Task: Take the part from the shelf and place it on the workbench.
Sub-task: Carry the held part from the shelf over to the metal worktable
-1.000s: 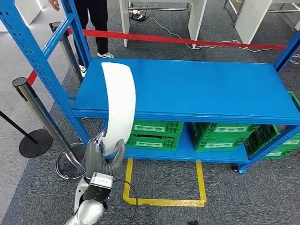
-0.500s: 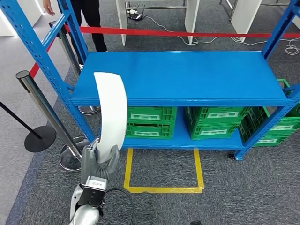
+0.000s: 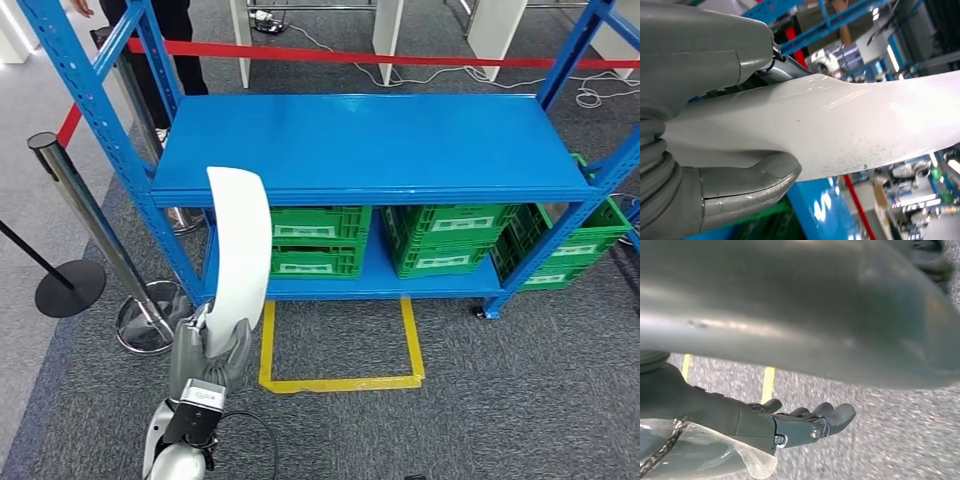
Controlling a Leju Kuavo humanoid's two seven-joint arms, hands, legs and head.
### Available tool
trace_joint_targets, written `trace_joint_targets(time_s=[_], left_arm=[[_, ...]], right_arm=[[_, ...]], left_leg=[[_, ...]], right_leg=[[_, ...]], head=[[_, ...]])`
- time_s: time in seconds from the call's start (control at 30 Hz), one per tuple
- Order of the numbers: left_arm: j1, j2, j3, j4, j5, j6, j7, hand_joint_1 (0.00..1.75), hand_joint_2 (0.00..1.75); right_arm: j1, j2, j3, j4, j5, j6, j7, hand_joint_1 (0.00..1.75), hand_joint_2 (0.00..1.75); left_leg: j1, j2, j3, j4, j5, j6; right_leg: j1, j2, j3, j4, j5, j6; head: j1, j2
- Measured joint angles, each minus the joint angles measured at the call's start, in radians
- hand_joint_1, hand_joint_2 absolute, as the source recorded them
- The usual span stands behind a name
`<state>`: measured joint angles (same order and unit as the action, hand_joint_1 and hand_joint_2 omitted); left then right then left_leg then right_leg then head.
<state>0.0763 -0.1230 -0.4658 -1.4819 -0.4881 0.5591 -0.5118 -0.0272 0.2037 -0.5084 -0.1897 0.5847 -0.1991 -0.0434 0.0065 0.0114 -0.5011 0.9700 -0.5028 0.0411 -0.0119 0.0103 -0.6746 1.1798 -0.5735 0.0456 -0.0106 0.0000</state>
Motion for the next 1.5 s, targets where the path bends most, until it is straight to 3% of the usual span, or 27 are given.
trace_joint_targets(time_s=[0.07,0.1,0.17,0.23,0.27,0.33,0.37,0.43,0.5,0.53,0.6,0.67,0.73,0.77,0.83,0.9,0.97,1.03,1.07,1.1,1.13,1.2,1.27,1.33,1.4,1.43,1.5], left_arm=[[0.000,0.000,-0.003,0.002,-0.011,-0.005,0.016,1.75,1.75],[0.001,0.000,-0.005,0.003,-0.016,-0.006,0.023,1.75,1.75],[0.003,0.000,-0.011,0.006,-0.016,0.002,0.033,1.75,1.75],[0.009,0.001,-0.016,0.006,-0.008,0.013,0.039,1.75,1.75],[0.012,0.003,-0.018,0.006,-0.001,0.019,0.040,1.75,1.75],[0.016,0.006,-0.021,0.006,0.011,0.025,0.041,1.75,1.75],[0.017,0.008,-0.022,0.005,0.014,0.027,0.041,1.75,1.75],[0.018,0.010,-0.023,0.004,0.017,0.029,0.040,1.75,1.75],[0.021,0.015,-0.024,0.004,0.026,0.031,0.038,1.75,1.75],[0.022,0.017,-0.024,0.004,0.033,0.032,0.036,1.75,1.75],[0.022,0.020,-0.023,0.004,0.048,0.035,0.027,1.75,1.75],[0.022,0.022,-0.022,0.004,0.063,0.037,0.015,1.75,1.75],[0.020,0.021,-0.017,0.004,0.081,0.038,-0.003,1.75,1.75],[0.019,0.021,-0.012,0.004,0.089,0.039,-0.013,1.75,1.75],[0.014,0.018,-0.001,0.006,0.099,0.038,-0.028,1.75,1.75],[0.009,0.012,0.009,0.007,0.100,0.038,-0.035,1.75,1.75],[0.005,0.005,0.016,0.007,0.101,0.033,-0.039,1.75,1.75],[0.007,0.001,0.025,0.007,0.105,0.023,-0.040,1.75,1.75],[0.009,0.000,0.030,0.007,0.108,0.019,-0.040,1.75,1.75],[0.010,0.000,0.034,0.007,0.110,0.016,-0.040,1.75,1.75],[0.011,0.000,0.037,0.007,0.111,0.014,-0.040,1.75,1.75],[0.010,-0.001,0.041,0.007,0.111,0.013,-0.040,1.75,1.75],[0.010,-0.003,0.044,0.006,0.112,0.013,-0.040,1.75,1.75],[0.010,-0.005,0.047,0.006,0.111,0.013,-0.040,1.75,1.75],[0.009,-0.006,0.050,0.006,0.111,0.013,-0.039,1.75,1.75],[0.009,-0.007,0.050,0.005,0.111,0.013,-0.040,1.75,1.75],[0.009,-0.008,0.052,0.004,0.111,0.012,-0.040,1.75,1.75]], right_arm=[[0.005,0.000,-0.007,0.000,-0.002,0.010,0.001,0.00,0.00],[0.008,0.000,-0.010,0.000,-0.002,0.014,0.002,0.00,0.00],[0.014,0.000,-0.014,0.000,0.000,0.019,0.004,0.00,0.00],[0.015,0.000,-0.017,0.000,0.004,0.021,0.001,0.00,0.00],[0.014,0.001,-0.018,0.000,0.006,0.021,-0.001,0.00,0.00],[0.018,0.001,-0.020,0.000,0.007,0.022,-0.003,0.00,0.00],[0.020,0.001,-0.021,0.000,0.007,0.021,-0.003,0.00,0.00],[0.022,0.001,-0.022,0.000,0.007,0.020,-0.003,0.00,0.00],[0.021,0.001,-0.022,0.000,0.008,0.019,-0.009,0.00,0.00],[0.020,0.001,-0.022,0.000,0.009,0.017,-0.014,0.00,0.00],[0.020,0.001,-0.022,0.000,0.013,0.016,-0.021,0.00,0.00],[0.019,0.001,-0.022,0.000,0.018,0.015,-0.022,0.00,0.00],[0.013,0.001,-0.023,0.000,0.024,0.013,-0.023,0.00,0.00],[0.009,0.000,-0.023,0.000,0.027,0.011,-0.026,0.00,0.00],[0.002,-0.002,-0.026,0.000,0.028,0.008,-0.036,0.00,0.00],[0.000,-0.004,-0.030,0.000,0.028,0.006,-0.046,0.00,0.00],[-0.002,-0.006,-0.034,0.000,0.029,0.004,-0.052,0.00,0.00],[-0.005,-0.007,-0.037,0.000,0.031,0.002,-0.055,0.00,0.00],[-0.006,-0.007,-0.038,0.000,0.031,0.000,-0.055,0.00,0.00],[-0.005,-0.007,-0.038,0.000,0.032,-0.002,-0.055,0.00,0.00],[-0.004,-0.007,-0.038,0.000,0.032,-0.002,-0.055,0.00,0.00],[-0.002,-0.008,-0.039,0.000,0.033,-0.004,-0.055,0.00,0.00],[-0.004,-0.009,-0.039,0.000,0.033,-0.005,-0.055,0.00,0.00],[-0.007,-0.009,-0.039,0.000,0.034,-0.005,-0.055,0.00,0.00],[-0.005,-0.009,-0.039,0.000,0.034,-0.005,-0.055,0.00,0.00],[-0.004,-0.009,-0.040,0.000,0.034,-0.005,-0.055,0.00,0.00],[-0.005,-0.009,-0.040,0.000,0.035,-0.005,-0.055,0.00,0.00]], left_leg=[[-0.006,0.022,-0.010,0.002,0.006,0.003],[-0.008,0.032,-0.013,0.003,0.007,0.003],[-0.011,0.050,-0.015,0.008,0.008,0.001],[-0.018,0.068,-0.019,0.017,0.006,-0.006],[-0.021,0.077,-0.022,0.020,0.005,-0.010],[-0.024,0.096,-0.024,0.024,0.006,-0.018],[-0.022,0.092,-0.026,0.029,0.000,-0.022],[-0.016,0.054,-0.045,0.081,-0.041,-0.033],[-0.011,0.011,-0.096,0.207,-0.112,-0.040],[-0.009,0.003,-0.123,0.271,-0.138,-0.042],[-0.009,0.000,-0.147,0.329,-0.146,-0.043],[-0.008,-0.004,-0.118,0.270,-0.098,-0.040],[-0.004,-0.042,-0.059,0.144,-0.031,-0.035],[-0.002,-0.065,-0.036,0.088,-0.011,-0.032],[0.000,-0.092,-0.024,0.045,-0.006,-0.026],[0.000,-0.073,-0.027,0.037,-0.001,-0.017],[0.001,-0.048,-0.028,0.028,0.006,-0.005],[-0.001,-0.018,-0.031,0.026,0.009,0.002],[-0.002,-0.003,-0.033,0.026,0.010,0.003],[-0.004,0.012,-0.034,0.026,0.010,0.003],[-0.005,0.026,-0.035,0.027,0.010,0.003],[-0.006,0.051,-0.034,0.027,0.009,0.002],[-0.011,0.070,-0.033,0.029,0.007,-0.003],[-0.017,0.087,-0.033,0.031,0.006,-0.011],[-0.017,0.101,-0.032,0.033,0.004,-0.019],[-0.014,0.090,-0.034,0.040,-0.005,-0.025],[-0.008,0.041,-0.062,0.111,-0.055,-0.036]], right_leg=[[0.000,-0.002,-0.029,0.090,-0.031,0.003],[0.000,-0.005,-0.015,0.079,-0.019,0.003],[0.001,-0.031,0.068,-0.048,0.034,-0.001],[0.007,-0.069,0.140,-0.168,0.063,-0.010],[0.010,-0.078,0.152,-0.192,0.064,-0.016],[0.011,-0.063,0.148,-0.196,0.067,-0.028],[0.009,-0.054,0.146,-0.197,0.071,-0.033],[0.006,-0.037,0.143,-0.201,0.079,-0.046],[0.006,-0.016,0.136,-0.200,0.084,-0.054],[0.007,-0.004,0.133,-0.200,0.087,-0.056],[0.008,0.016,0.129,-0.199,0.090,-0.057],[0.008,0.036,0.128,-0.197,0.092,-0.055],[0.009,0.059,0.125,-0.192,0.094,-0.052],[0.009,0.071,0.120,-0.189,0.096,-0.048],[0.007,0.091,0.104,-0.184,0.104,-0.035],[0.004,0.102,0.088,-0.183,0.109,-0.021],[0.005,0.064,0.062,-0.144,0.081,-0.012],[0.006,0.012,0.005,-0.025,0.015,-0.005],[0.005,0.002,-0.026,0.044,-0.014,-0.001],[0.004,-0.002,-0.045,0.091,-0.029,0.002],[0.003,-0.004,-0.045,0.101,-0.025,0.003],[0.002,-0.018,0.015,0.007,0.027,0.003],[0.007,-0.063,0.095,-0.132,0.070,-0.004],[0.014,-0.087,0.126,-0.189,0.077,-0.016],[0.014,-0.065,0.123,-0.191,0.083,-0.029],[0.012,-0.055,0.121,-0.192,0.086,-0.034],[0.008,-0.032,0.120,-0.195,0.093,-0.046]], head=[[0.001,0.000],[0.001,0.000],[0.001,0.000],[0.001,0.000],[0.001,0.000],[0.001,0.000],[0.001,0.000],[-0.002,0.000],[-0.005,0.000],[-0.005,0.000],[-0.004,0.000],[-0.004,0.000],[-0.004,0.000],[-0.004,0.000],[-0.004,0.000],[-0.004,0.000],[-0.001,0.000],[0.003,0.000],[0.004,0.000],[0.004,0.000],[0.004,0.000],[0.004,0.000],[0.004,0.000],[0.004,0.000],[0.004,0.000],[0.004,0.000],[0.001,0.000]])
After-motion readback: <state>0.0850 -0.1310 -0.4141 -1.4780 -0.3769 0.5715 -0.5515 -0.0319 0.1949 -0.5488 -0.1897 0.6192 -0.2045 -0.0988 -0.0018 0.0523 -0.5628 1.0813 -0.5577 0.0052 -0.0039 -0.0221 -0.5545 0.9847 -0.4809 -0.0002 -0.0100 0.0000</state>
